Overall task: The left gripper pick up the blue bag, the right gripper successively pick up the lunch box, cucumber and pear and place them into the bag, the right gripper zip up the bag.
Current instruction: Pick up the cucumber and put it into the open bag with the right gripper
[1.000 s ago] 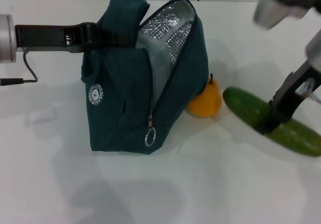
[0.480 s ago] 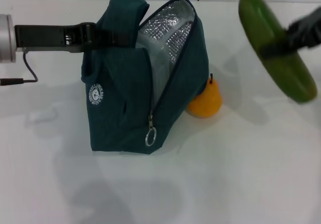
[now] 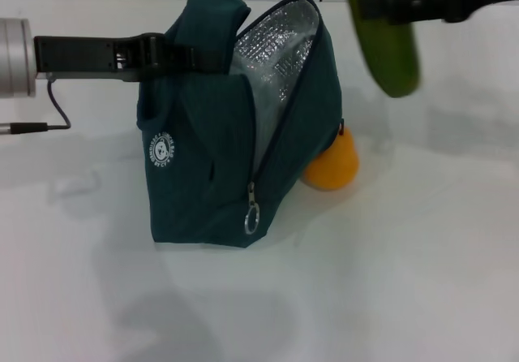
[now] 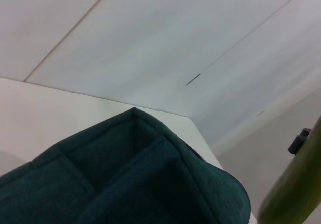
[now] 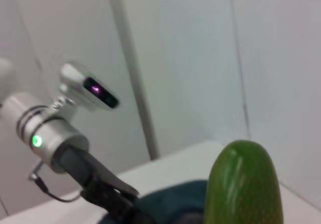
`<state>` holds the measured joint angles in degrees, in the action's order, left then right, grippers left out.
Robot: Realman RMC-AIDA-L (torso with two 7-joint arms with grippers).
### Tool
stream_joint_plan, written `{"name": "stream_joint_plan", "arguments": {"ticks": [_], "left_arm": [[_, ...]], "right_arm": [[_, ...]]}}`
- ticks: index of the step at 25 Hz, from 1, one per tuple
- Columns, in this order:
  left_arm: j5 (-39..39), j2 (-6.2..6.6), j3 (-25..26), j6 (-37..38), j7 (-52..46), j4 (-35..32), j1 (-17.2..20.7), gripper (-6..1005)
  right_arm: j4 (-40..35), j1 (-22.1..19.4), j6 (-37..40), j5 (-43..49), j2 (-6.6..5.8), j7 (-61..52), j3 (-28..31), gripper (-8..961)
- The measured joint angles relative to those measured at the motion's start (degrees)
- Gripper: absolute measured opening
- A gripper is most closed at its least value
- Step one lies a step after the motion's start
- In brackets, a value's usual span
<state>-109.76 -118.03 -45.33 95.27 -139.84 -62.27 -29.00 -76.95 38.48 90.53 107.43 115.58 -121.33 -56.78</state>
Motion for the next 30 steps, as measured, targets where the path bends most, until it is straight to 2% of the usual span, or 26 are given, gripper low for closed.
{"name": "stream_joint_plan", "arguments": {"ticks": [8,16,22,30], "left_arm": [[-0.01,-0.01,-0.16,-0.03,0.48,0.19,-0.25,33],[-0.01,-0.13,-0.2,-0.17,1.14,0.81,-0.93,33],[-0.01,-0.17,-0.15,-0.35,1.34,0.84,-0.97,33],[-0.01,-0.39,0.04,-0.46,1.41,0.84,-0.97,33]], "right_arm": [[9.91,-0.06,-10.97,-15.91,0.17,16.57,-7.76,599],[28.43,1.69,-13.81,-34.69,0.32,36.94,-12.86,600],[37.0,2.71,-13.8,-40.45,0.41,43.71,-15.72,600],[42.32,2.99,-14.14,-41.42,0.51,45.01,-17.82,600]]}}
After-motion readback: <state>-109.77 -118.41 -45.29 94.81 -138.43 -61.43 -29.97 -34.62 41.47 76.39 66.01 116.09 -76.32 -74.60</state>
